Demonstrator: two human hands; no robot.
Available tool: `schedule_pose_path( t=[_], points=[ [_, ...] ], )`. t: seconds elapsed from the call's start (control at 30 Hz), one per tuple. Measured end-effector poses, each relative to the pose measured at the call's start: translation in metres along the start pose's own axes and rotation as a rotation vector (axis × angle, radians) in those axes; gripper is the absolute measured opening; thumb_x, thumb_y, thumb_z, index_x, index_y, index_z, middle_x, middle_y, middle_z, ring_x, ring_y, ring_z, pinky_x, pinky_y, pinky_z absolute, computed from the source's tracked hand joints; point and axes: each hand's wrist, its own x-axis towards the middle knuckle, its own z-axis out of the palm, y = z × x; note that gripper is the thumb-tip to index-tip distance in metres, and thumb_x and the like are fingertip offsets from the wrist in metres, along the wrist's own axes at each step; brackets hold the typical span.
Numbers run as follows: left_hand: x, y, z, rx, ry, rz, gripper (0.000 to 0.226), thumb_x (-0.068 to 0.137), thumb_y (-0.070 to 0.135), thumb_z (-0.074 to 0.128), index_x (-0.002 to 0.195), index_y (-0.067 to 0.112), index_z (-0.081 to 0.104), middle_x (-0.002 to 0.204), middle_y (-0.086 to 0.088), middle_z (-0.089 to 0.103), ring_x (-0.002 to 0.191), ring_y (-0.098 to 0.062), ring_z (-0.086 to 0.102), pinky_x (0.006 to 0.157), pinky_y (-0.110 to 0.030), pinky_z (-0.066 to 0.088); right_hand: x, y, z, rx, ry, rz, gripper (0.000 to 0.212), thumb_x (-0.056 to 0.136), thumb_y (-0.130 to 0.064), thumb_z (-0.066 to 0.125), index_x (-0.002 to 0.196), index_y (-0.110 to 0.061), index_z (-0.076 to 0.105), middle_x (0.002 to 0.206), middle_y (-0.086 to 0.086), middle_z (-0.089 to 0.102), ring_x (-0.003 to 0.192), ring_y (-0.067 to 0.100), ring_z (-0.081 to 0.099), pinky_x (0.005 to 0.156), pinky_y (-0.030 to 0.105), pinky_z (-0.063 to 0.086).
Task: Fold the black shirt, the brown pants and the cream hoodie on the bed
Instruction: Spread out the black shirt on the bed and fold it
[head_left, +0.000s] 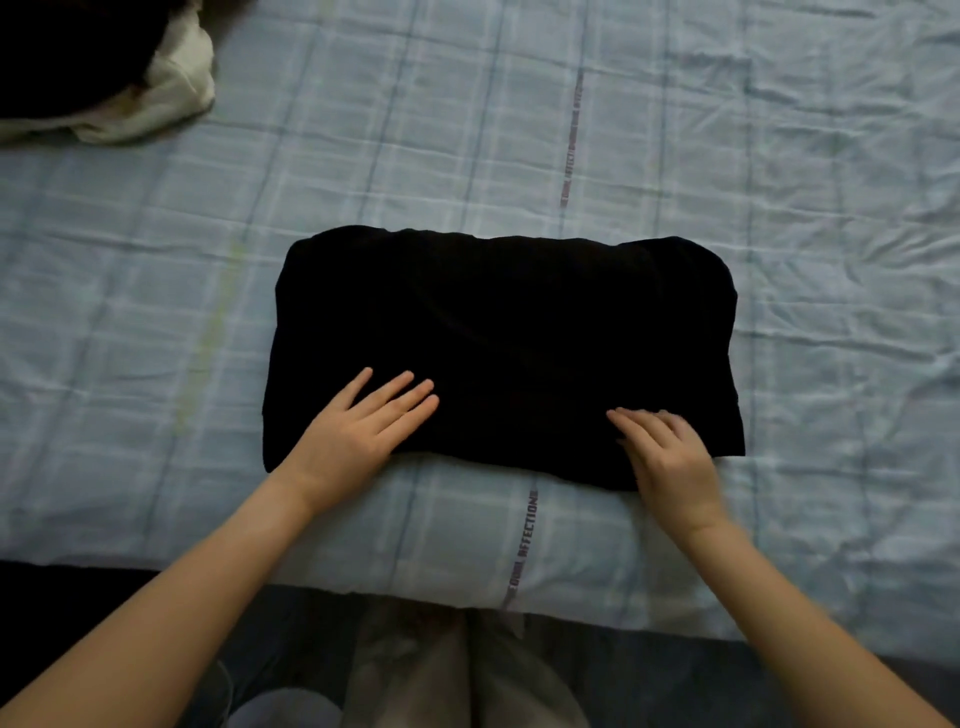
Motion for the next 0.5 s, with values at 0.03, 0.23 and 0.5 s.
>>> schedule_pose_path(
  t=[0.03, 0.23, 0.5],
  points=[
    [0.002, 0.0, -0.001, 0.008, 0.017, 0.001, 0.048, 0.093, 0.003, 0.039, 0.14, 0.008, 0.05, 0.145, -0.01, 0.048, 0.134, -0.031, 0.045, 0.109, -0.054, 0.037, 0.006, -0.001, -0.002, -0.004, 0.028, 0.012, 0.03, 0.077, 0.006, 0.078, 0.106, 0.0, 0.074, 0.1, 0.013, 0.074, 0.079, 0.035, 0.069, 0.073, 0.04, 0.059],
    [-0.029, -0.02, -0.02, -0.039, -0.066, 0.008, 0.05, 0.093, 0.005, 0.036, 0.143, 0.008, 0.044, 0.147, -0.008, 0.046, 0.135, -0.028, 0.044, 0.11, -0.048, 0.038, -0.02, -0.002, -0.028, -0.016, 0.049, -0.157, 0.019, 0.086, -0.002, 0.071, 0.105, -0.002, 0.075, 0.088, 0.009, 0.071, 0.064, 0.028, 0.06, 0.059, 0.036, 0.054],
    [-0.015, 0.025, -0.028, -0.103, -0.033, -0.304, 0.063, 0.098, 0.054, 0.035, 0.148, 0.016, 0.039, 0.155, -0.002, 0.035, 0.146, -0.021, 0.025, 0.119, -0.048, 0.019, 0.037, -0.038, -0.045, 0.181, -0.043, -0.05, 0.035, 0.091, -0.028, 0.058, 0.114, -0.004, 0.07, 0.103, 0.007, 0.069, 0.092, 0.024, 0.061, 0.079, 0.033, 0.052]
  ],
)
